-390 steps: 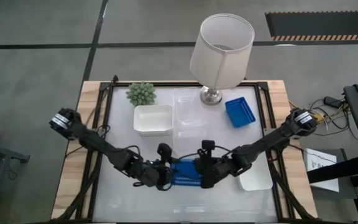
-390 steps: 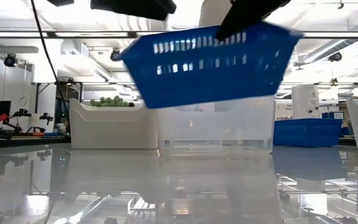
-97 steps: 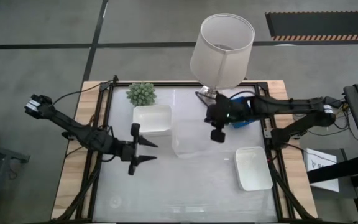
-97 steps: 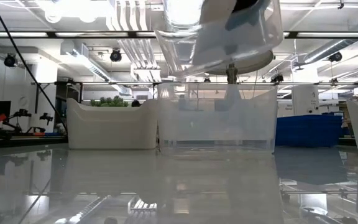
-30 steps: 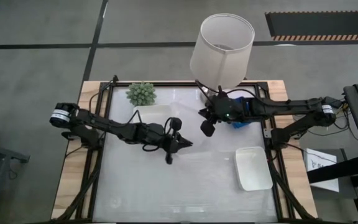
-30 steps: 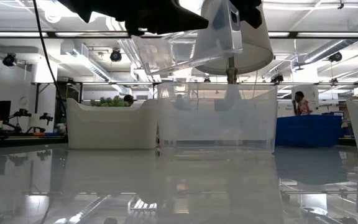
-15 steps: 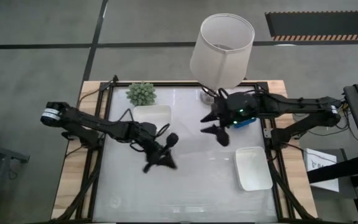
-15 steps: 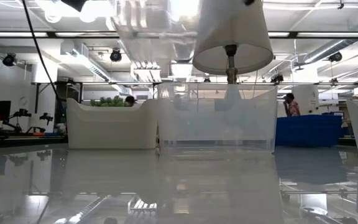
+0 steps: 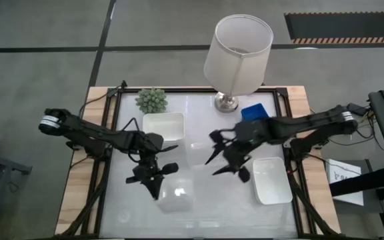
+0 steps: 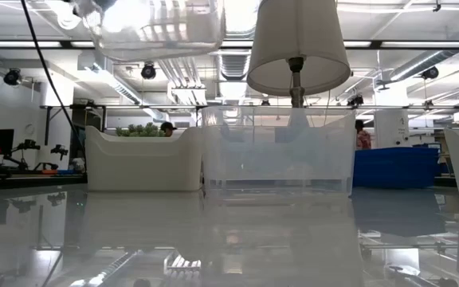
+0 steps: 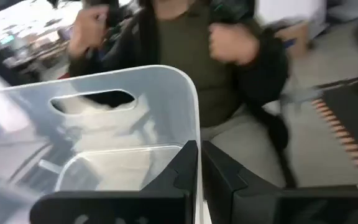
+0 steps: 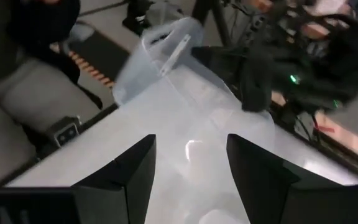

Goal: Stack baskets by color
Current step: Stack the top transparent bin on top of the transparent bin

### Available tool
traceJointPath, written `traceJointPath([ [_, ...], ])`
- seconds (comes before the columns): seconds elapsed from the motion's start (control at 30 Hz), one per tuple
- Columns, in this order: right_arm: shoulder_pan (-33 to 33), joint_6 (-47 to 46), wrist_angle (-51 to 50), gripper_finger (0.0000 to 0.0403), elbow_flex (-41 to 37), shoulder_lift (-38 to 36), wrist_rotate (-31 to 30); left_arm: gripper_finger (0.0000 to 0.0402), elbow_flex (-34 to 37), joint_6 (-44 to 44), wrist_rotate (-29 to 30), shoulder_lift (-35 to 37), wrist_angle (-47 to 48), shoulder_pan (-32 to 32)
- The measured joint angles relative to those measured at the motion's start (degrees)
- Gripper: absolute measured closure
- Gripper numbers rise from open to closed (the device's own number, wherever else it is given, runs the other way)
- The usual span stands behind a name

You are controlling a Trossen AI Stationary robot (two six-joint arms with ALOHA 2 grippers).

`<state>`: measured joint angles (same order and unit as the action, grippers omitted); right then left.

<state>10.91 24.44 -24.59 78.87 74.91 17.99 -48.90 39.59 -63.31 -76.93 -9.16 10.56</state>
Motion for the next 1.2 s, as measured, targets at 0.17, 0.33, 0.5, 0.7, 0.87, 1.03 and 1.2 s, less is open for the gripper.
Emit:
traceJointPath([
  [0.17, -0.08, 8.15, 4.16, 0.0213, 0.46, 6.78, 0.39, 0.0401, 0.01, -0.04, -5.84, -1.88, -2.42, 1.90],
  [0.33, 0.14, 13.00, 9.73, 0.0213, 0.48, 11.57, 4.48, 0.0401, 0.01, 0.22, -5.44, -3.55, -2.36, 3.29],
  [0.5, 0.12, 12.91, 13.60, 0.0217, 0.48, 14.16, 9.55, 0.0401, 0.15, 0.01, -5.25, -3.99, -2.43, 3.18],
  [0.7, 0.30, 11.63, 16.69, 0.0231, 0.56, 16.64, 10.99, 0.0401, 0.17, 0.15, -3.96, -4.00, -3.87, 3.18],
  [0.87, 0.60, 11.60, 18.05, 0.0243, 0.62, 18.11, 12.11, 0.0401, 0.17, 0.16, -3.44, -4.00, -4.25, 2.92],
  [1.03, 0.82, 11.50, 17.81, 0.0258, 1.65, 19.92, 16.09, 0.0401, 0.17, -0.10, -0.73, -3.98, -4.89, 2.92],
  [1.2, 0.85, 12.83, 17.57, 0.0296, 2.51, 20.82, 18.31, 0.0401, 0.17, -0.17, -0.72, -3.97, -4.97, 2.86],
])
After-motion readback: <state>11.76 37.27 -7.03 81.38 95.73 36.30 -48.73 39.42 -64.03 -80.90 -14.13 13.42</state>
